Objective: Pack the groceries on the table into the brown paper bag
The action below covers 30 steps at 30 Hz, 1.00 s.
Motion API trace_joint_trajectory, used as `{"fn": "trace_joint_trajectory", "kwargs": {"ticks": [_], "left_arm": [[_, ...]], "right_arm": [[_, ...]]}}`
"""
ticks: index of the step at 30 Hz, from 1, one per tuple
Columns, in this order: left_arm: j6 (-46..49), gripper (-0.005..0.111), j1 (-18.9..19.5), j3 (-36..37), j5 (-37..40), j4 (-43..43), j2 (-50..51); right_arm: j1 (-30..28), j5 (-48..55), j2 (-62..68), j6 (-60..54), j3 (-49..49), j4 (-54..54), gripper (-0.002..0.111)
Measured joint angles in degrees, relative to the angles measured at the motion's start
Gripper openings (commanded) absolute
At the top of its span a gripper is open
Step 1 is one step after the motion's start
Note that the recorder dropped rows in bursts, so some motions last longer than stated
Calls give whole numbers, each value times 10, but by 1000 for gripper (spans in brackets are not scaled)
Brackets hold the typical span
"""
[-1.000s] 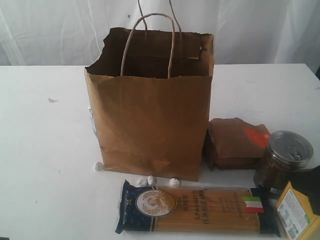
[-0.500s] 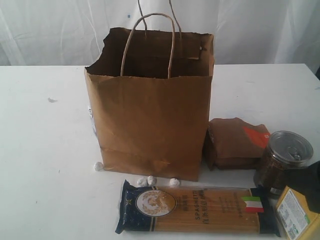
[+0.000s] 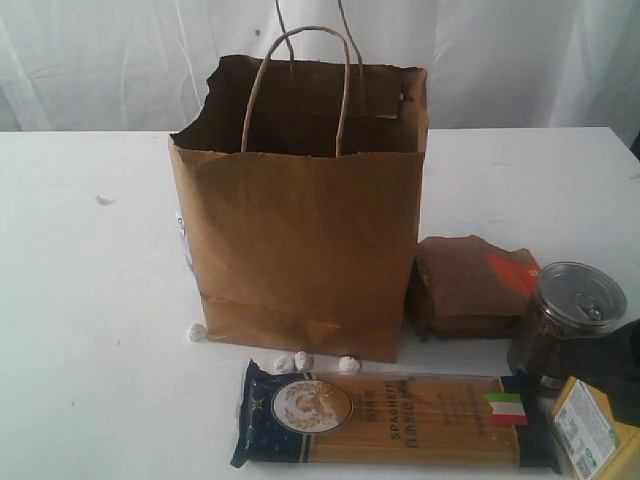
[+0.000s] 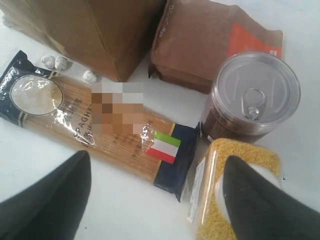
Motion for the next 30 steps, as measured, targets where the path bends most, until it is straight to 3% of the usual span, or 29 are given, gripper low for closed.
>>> {"fn": "trace_joint_trajectory", "kwargs": {"ticks": [5, 19, 24, 30], "left_arm": [[94, 0, 0, 0, -89, 94, 0], [109, 0, 0, 0, -75, 105, 0], [112, 0, 0, 0, -70, 105, 0], [112, 0, 0, 0, -6, 107, 0]], "right_arm": [[0, 0, 0, 0, 0, 1, 68], [0, -39, 1, 6, 0, -30, 68], [0, -55, 27, 8, -43, -57, 68], [0, -25, 125, 8, -119, -87, 68]]}}
